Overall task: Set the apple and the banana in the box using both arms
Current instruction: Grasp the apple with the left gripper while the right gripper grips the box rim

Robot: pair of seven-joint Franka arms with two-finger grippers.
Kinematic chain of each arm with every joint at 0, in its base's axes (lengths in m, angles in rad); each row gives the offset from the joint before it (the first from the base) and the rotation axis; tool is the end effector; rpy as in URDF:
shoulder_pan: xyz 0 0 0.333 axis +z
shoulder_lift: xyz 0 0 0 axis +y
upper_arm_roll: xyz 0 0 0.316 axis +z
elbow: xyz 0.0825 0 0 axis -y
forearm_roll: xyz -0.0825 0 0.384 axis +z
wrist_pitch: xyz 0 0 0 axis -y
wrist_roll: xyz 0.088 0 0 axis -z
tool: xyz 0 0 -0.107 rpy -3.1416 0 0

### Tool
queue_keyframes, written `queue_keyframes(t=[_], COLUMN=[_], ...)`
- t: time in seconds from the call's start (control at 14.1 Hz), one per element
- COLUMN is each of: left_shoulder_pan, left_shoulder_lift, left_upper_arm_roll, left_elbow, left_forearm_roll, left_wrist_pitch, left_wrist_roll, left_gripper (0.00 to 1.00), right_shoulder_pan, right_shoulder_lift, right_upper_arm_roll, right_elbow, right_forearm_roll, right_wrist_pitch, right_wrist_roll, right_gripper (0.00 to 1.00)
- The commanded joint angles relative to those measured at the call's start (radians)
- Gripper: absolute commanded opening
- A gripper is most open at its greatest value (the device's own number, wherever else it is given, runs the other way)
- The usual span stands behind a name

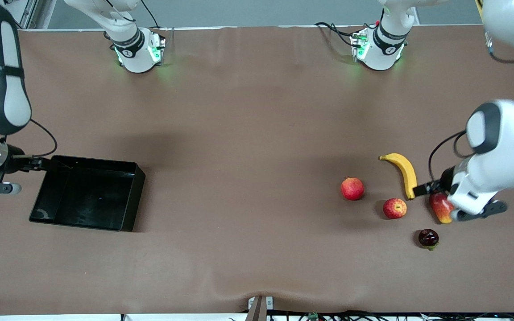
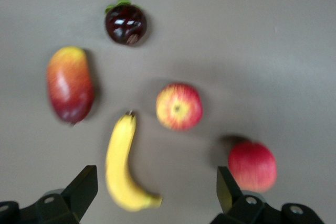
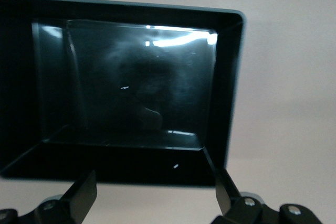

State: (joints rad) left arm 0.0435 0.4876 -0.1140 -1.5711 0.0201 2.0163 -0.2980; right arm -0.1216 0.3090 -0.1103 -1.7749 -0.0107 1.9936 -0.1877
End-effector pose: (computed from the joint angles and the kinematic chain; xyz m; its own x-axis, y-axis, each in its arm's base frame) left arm 0.6812 -0.0366 0.3575 0.9725 0.2278 -0.0480 0.2290 -0.9732 0.0224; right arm 0.6118 -0.1402 0.3789 0.9948 -0.0367 -0.0950 -0.0344 -0.9991 0.0255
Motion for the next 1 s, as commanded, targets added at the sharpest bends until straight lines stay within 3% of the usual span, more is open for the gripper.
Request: queue_keyframes(t=[0.0, 0.21, 0.71, 0.85, 0.92], left_shoulder_pan=[-0.011, -0.016, -0.011, -0.016, -0.016], left_shoulder_lift=[0.084, 0.143, 0.218, 0.218, 0.217], left_upper_arm_roll=[-0.003, -0.001, -0.004, -0.004, -0.004], left_elbow=[0.029, 0.029, 0.025, 0.028, 0.029], left_forearm_roll=[-0.006, -0.003, 0.077, 0.067, 0.067], left_wrist_pitch=[0.088, 0.125, 0.137, 0.137, 0.137], left_wrist_roll=[-0.041, -0.041, -0.049, -0.049, -0.049], left_gripper=[1.0, 1.0, 1.0, 1.0, 1.0], right_shoulder_pan=[-0.073, -0.119, -0.138, -0.142, -0.142], right_shoulder_lift=[0.071, 0.123, 0.249, 0.262, 0.266], right_upper_arm_roll=[0.014, 0.014, 0.012, 0.014, 0.012], right_elbow=[0.012, 0.015, 0.025, 0.025, 0.025], right_forearm_roll=[-0.008, 0.038, 0.038, 0.038, 0.038], right_wrist_pitch=[0.088, 0.137, 0.214, 0.214, 0.214], right_wrist_roll=[-0.085, -0.142, -0.145, -0.144, -0.144], right_gripper=[1.0, 1.0, 1.0, 0.75, 0.48])
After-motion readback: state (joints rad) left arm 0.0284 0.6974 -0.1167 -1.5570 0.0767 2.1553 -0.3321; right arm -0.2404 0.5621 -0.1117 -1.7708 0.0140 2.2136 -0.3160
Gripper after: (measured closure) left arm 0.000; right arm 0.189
